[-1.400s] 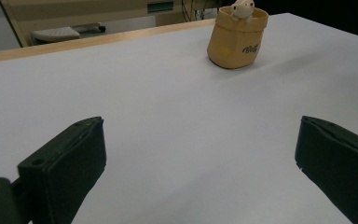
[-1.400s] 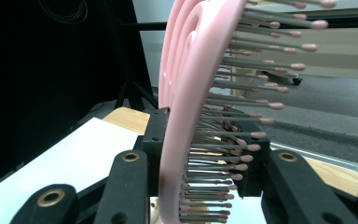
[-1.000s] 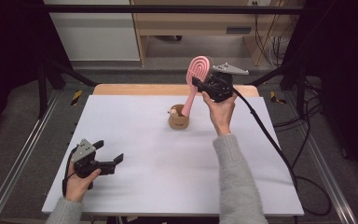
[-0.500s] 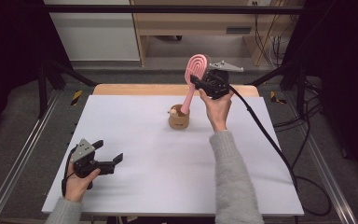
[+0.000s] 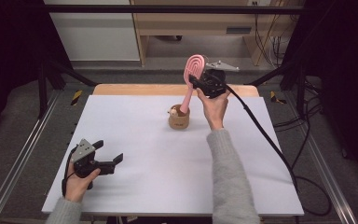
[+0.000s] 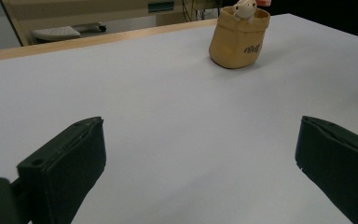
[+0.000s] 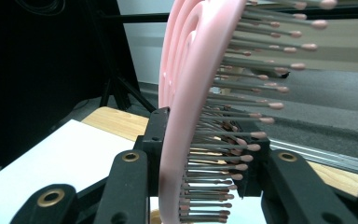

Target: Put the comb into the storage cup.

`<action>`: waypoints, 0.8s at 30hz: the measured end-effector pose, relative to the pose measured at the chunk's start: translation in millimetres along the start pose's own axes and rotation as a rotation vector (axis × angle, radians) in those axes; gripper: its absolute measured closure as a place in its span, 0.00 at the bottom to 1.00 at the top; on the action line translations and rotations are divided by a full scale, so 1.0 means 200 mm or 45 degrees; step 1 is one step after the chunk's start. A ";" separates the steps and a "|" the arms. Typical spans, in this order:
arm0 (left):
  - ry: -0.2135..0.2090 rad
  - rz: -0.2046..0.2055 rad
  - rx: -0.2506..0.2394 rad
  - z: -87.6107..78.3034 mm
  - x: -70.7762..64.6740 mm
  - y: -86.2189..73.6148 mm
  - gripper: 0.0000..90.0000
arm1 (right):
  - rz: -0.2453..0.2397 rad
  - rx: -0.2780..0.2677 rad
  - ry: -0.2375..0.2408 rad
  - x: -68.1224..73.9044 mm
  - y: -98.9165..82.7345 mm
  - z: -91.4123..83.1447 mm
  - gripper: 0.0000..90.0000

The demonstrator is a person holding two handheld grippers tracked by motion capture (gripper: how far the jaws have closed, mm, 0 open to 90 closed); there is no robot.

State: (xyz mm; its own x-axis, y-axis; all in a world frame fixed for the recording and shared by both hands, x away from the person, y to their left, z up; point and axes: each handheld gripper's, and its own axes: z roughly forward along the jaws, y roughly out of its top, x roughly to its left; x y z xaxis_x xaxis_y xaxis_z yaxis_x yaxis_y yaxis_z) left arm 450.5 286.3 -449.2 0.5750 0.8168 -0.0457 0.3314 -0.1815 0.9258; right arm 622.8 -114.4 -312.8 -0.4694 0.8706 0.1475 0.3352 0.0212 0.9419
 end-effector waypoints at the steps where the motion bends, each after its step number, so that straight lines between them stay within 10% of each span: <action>1: 0.000 0.001 0.000 0.00 0.00 0.00 0.02 | 0.001 0.003 -0.002 0.00 0.00 0.00 0.71; 24: -0.004 0.000 0.000 0.00 0.00 0.00 0.02 | -0.023 0.040 -0.035 0.01 -0.08 0.10 0.71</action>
State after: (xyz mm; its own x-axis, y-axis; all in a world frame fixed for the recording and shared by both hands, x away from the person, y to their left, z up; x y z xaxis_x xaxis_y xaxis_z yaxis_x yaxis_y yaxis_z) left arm 450.4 286.1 -449.3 0.5774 0.8151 -0.0466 0.3315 -0.1818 0.9258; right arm 631.9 -103.2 -332.9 -0.4533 0.8830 0.1216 0.3524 0.0521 0.9344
